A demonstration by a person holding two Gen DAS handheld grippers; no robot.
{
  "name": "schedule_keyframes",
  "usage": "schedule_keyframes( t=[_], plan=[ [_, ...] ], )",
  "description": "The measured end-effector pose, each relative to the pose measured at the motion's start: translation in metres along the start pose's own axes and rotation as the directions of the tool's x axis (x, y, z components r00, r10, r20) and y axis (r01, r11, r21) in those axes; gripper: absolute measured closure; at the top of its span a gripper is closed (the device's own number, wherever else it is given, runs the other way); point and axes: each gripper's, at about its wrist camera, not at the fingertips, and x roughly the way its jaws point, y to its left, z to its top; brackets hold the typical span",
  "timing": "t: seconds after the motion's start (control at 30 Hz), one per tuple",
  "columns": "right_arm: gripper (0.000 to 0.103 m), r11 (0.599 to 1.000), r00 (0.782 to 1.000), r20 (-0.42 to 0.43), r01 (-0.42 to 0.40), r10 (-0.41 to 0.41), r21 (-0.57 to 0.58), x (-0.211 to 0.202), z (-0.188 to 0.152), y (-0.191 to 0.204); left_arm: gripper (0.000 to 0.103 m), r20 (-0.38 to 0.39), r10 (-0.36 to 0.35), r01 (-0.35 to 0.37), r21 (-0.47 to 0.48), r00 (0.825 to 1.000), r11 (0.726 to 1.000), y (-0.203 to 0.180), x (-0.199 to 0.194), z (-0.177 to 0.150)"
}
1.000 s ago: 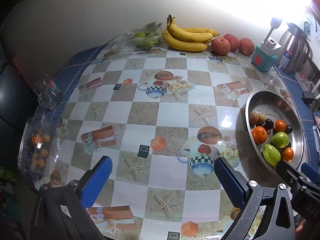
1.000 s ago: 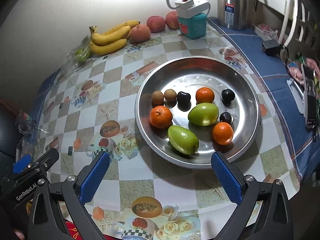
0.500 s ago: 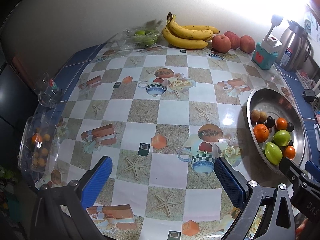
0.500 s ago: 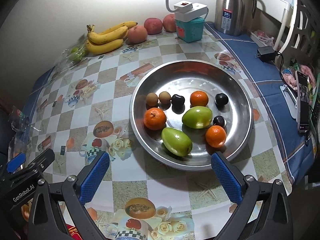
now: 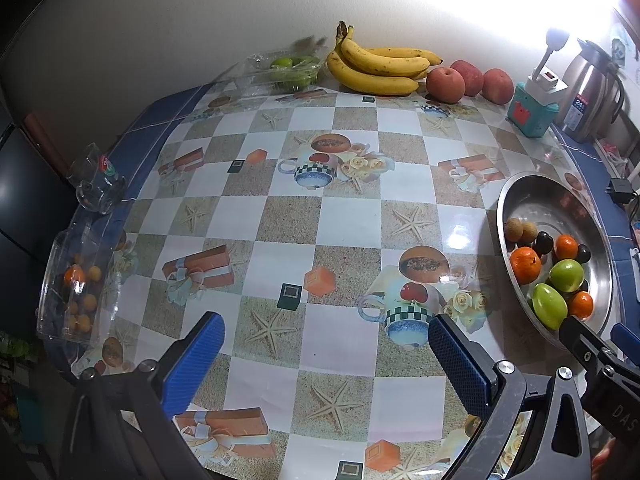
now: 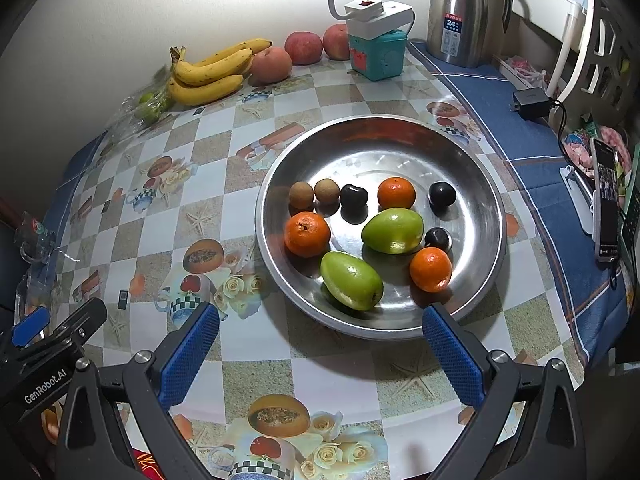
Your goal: Organize fruits
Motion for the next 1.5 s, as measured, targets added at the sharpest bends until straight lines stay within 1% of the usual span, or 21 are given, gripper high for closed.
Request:
schedule_keyframes(
  t=[1.5],
  plan=[
    [0.002, 1.0, 1.0, -0.018, 0.014, -0.014, -0.004, 0.0047, -0.0001, 0.0004, 0.0, -0.009, -0.001, 0.001, -0.002, 1.0, 1.0, 0.0039, 0.0039, -0.0021]
  ],
)
